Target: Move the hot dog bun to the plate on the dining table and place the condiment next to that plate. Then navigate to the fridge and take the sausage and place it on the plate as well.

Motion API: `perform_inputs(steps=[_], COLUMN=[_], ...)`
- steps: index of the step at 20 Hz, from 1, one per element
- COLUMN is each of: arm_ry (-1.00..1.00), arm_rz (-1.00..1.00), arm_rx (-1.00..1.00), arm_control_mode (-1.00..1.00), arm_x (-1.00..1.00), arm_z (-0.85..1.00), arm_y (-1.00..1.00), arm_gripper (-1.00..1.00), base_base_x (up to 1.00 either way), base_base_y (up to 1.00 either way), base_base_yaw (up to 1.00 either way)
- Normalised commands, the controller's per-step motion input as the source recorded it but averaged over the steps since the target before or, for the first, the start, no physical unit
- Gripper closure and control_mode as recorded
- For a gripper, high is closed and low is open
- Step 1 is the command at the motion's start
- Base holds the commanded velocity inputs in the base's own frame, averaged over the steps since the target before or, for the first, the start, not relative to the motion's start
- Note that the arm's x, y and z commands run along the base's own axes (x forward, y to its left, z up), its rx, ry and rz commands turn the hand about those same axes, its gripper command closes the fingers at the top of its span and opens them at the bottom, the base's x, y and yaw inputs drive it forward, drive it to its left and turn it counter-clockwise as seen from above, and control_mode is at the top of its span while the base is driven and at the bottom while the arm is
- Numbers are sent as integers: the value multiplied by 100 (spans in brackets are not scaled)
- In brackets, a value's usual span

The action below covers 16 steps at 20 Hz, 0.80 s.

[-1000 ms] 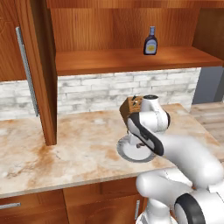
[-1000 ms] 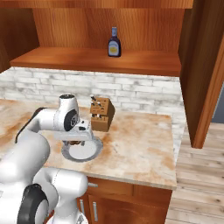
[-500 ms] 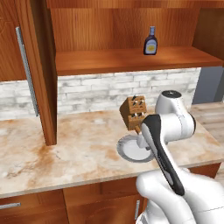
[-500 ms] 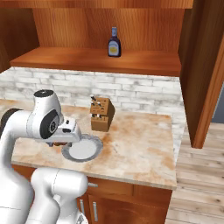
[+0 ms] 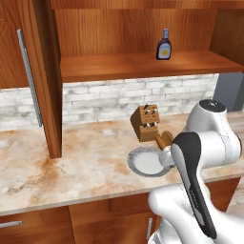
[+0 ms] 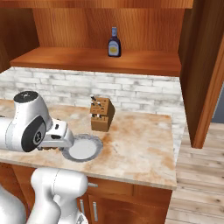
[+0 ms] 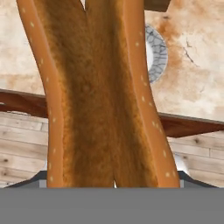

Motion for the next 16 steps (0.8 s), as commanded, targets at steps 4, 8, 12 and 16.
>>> perform_inputs(steps=[4, 8, 12, 16], arm_ry=[0, 0, 0, 0], arm_rz=[0, 0, 0, 0], arm_rx=[1, 0, 0, 0], arm_control_mode=[100, 100, 100, 100], arm_x=[-10, 0, 0, 0], arm_z=[0, 0, 0, 0], arm_y=[-3, 0, 0, 0], arm_gripper=[100, 100, 100, 100], base_base_x=[-36, -81, -71, -39], base_base_y=[3, 10, 0, 0], base_base_yaw=[0, 14, 66, 92])
